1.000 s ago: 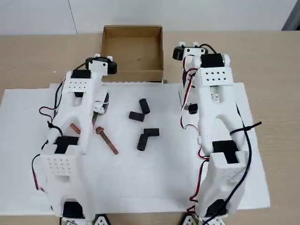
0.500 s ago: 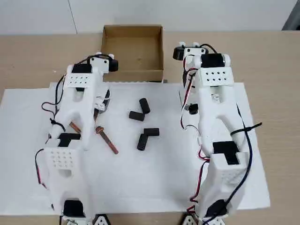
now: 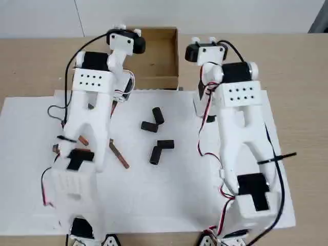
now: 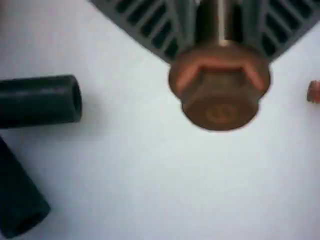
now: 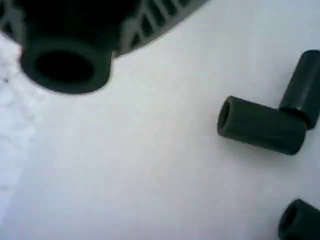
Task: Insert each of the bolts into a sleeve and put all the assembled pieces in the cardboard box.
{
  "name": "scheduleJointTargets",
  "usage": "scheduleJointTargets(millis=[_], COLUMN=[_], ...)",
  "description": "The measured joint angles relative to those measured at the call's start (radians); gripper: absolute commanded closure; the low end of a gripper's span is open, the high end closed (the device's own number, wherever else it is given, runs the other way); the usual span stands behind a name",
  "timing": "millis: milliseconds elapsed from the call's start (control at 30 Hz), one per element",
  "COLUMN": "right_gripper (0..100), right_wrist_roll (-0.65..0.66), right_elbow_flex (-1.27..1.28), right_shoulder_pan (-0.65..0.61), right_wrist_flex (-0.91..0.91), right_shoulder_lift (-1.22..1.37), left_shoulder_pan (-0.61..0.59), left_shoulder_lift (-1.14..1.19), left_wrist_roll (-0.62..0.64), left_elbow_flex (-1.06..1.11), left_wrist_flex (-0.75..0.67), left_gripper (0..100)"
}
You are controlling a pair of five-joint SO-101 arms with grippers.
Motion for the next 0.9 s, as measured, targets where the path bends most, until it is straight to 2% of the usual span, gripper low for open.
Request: scheduleJointTargets(millis=[200,367,600,800,900], right_gripper=[99.5,99.5,99.5,99.5,99.5], right_wrist_roll=[0.035,0.035,0.035,0.035,0.035], right_elbow_flex=[0.183,0.327,0.473,0.611,0.69], right_shoulder_pan=[-0.006,-0.005,-0.006,-0.006,-0.005], right_wrist_flex=[0.002,0.002,-0.017,-0.084,-0.15], right_shoulder_lift=[-0.183,-0.342,-0.535,-0.666,-0.747], left_shoulder_pan=[0.046,0.048,0.094,0.167,0.18], left_shoulder_lift=[-0.276,-0.483,-0.743,-0.994,-1.151], left_wrist_roll=[0.002,0.133,0.169,0.176,0.176], left_elbow_flex=[0.242,0.428,0.654,0.899,1.065], left_wrist_flex=[0.002,0.002,0.003,-0.097,-0.226], left_gripper=[100,100,100,100,100])
